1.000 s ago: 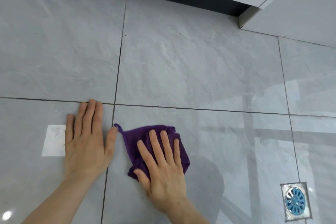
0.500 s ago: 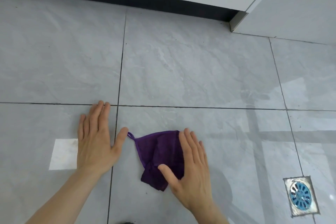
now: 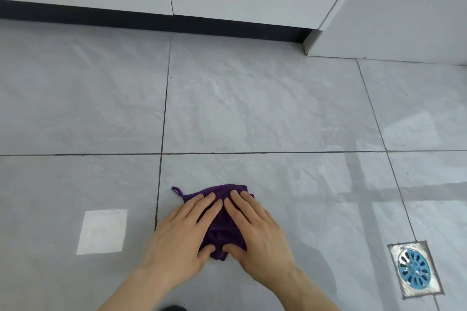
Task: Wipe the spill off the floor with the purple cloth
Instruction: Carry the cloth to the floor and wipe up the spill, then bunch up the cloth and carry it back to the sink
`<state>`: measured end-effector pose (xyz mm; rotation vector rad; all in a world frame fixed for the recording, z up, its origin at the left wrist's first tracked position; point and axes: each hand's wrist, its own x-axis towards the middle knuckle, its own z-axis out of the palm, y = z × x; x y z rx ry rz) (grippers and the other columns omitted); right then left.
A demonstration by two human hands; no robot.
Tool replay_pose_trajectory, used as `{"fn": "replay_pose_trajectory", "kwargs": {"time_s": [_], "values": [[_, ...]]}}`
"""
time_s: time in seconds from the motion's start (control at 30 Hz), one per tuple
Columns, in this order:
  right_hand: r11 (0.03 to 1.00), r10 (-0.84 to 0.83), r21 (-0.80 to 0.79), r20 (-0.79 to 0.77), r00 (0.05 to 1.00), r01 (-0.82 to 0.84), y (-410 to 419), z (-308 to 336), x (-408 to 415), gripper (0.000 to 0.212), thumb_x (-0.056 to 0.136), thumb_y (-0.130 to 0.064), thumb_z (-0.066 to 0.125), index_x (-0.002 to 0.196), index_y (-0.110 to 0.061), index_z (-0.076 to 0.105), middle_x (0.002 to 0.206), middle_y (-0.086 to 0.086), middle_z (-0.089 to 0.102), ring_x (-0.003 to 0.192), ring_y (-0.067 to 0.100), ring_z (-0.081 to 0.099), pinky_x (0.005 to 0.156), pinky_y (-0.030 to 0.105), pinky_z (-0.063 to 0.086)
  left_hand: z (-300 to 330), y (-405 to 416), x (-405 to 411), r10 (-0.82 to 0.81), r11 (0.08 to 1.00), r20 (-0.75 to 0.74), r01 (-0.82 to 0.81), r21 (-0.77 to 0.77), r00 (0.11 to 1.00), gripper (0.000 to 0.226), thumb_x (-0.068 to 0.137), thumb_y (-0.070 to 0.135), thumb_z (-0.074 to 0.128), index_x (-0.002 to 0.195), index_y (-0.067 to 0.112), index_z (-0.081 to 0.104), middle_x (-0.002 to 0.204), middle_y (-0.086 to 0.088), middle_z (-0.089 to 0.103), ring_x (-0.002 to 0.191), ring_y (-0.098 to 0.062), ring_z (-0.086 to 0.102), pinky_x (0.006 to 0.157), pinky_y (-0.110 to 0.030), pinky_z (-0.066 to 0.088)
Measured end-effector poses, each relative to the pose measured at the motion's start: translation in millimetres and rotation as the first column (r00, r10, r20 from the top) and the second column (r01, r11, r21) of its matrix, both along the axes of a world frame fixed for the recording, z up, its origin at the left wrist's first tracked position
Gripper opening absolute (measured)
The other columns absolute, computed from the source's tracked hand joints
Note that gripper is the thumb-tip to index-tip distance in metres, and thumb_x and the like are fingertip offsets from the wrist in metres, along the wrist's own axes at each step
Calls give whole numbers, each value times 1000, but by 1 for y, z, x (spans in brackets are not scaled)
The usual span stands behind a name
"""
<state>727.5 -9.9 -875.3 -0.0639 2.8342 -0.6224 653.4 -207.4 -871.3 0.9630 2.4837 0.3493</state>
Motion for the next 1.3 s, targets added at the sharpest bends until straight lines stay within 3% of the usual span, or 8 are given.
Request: {"fn": "replay_pose_trajectory", "kwargs": {"time_s": [0.17,0.23,0.3,0.43,0.53,0.73,1.03,1.3], "values": [[998,-50,-38,-93,994,46,-9,5,12,69,65,-12,83,130,-22,60,126,-6,67,113,20,63,83,27,60,9,10,10,7,1000,-41,-7,4,999,80,50,41,92,123,33,59,117,16,68,98,-9,70,68,-21,61],[997,-73,-22,-95,993,72,-12,3,20,67,56,1,78,118,-23,63,105,-9,68,91,18,63,63,26,57,10,13,17,-1,999,-22,-1,-53,1000,77,44,33,93,112,34,57,97,17,67,80,-8,67,52,-21,55],[996,-87,-12,-42,995,87,-14,4,27,62,55,1,75,110,-26,63,92,-11,66,77,16,58,55,26,52,13,17,24,-1,995,17,3,-102,1000,69,50,30,90,108,35,53,88,16,64,74,-10,64,49,-24,51],[994,-50,-92,132,990,63,-4,21,22,43,70,-5,60,107,-26,61,93,-5,66,78,21,57,66,32,48,23,15,28,44,997,117,-36,-68,992,40,87,22,60,122,32,44,111,7,62,100,-21,60,77,-33,48],[977,-19,-201,249,968,71,10,43,9,41,73,-11,58,110,-27,63,97,-4,69,84,22,61,72,35,49,40,9,20,38,998,159,-28,-61,986,38,85,21,57,119,33,43,109,6,65,98,-23,62,77,-37,50],[940,-168,-261,206,964,220,44,111,-35,35,77,-7,66,108,-23,65,79,-11,68,77,19,68,72,34,55,113,15,-38,137,990,73,-138,17,988,27,87,25,60,106,34,43,96,11,68,83,-22,59,74,-39,50],[951,-200,-220,108,974,219,62,281,-73,30,80,-5,68,105,-21,65,70,-15,60,78,23,67,74,40,56,287,37,-89,101,995,-29,-100,23,994,32,86,22,63,109,29,43,97,10,72,84,-25,62,70,-35,45],[955,-254,-132,107,961,267,66,507,-62,29,84,-12,67,110,-24,62,81,-15,60,86,23,65,75,38,54,508,51,-87,114,993,-45,-113,33,992,36,84,22,64,111,33,43,102,13,73,89,-25,62,72,-31,42]]}}
